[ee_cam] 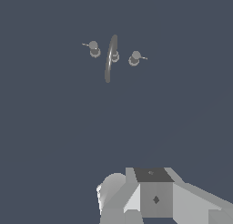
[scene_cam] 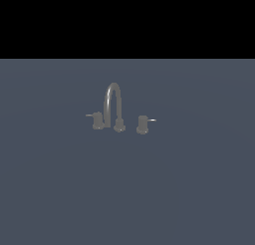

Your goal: Turn on the faucet by rotating a designated handle.

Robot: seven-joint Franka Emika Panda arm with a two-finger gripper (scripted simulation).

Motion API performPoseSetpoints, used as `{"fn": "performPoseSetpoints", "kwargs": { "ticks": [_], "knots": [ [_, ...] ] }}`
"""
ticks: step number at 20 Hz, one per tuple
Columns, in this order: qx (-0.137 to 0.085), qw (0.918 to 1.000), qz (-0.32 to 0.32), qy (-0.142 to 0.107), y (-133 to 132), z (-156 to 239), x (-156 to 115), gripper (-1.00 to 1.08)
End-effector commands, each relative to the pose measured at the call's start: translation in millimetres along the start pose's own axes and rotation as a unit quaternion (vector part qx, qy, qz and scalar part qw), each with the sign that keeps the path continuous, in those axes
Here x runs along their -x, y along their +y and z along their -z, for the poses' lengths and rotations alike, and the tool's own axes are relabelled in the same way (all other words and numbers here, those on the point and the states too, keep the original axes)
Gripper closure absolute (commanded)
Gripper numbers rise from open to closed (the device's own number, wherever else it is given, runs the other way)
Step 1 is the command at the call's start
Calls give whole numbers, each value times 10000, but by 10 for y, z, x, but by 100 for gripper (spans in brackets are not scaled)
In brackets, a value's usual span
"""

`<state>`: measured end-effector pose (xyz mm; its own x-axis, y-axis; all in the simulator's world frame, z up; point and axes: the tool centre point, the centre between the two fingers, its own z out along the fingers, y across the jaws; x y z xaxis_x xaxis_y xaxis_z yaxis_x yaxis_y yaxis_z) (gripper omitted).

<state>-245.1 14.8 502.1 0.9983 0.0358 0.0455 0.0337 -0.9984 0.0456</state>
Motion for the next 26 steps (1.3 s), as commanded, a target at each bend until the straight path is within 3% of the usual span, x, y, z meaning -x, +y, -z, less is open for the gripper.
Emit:
{"fn": "performPoseSetpoints", "kwargs": {
  "ticks": [1,14,20,26],
  "knots": [
    [-46,10000,-62,-10,-11,-10,-47,108],
    [-601,9930,-996,-195,-173,-193,-680,108],
    [-891,9797,-1752,-397,-299,-411,-1142,108],
    [-1069,9590,-2551,-622,-431,-704,-1590,108]
  ]
}}
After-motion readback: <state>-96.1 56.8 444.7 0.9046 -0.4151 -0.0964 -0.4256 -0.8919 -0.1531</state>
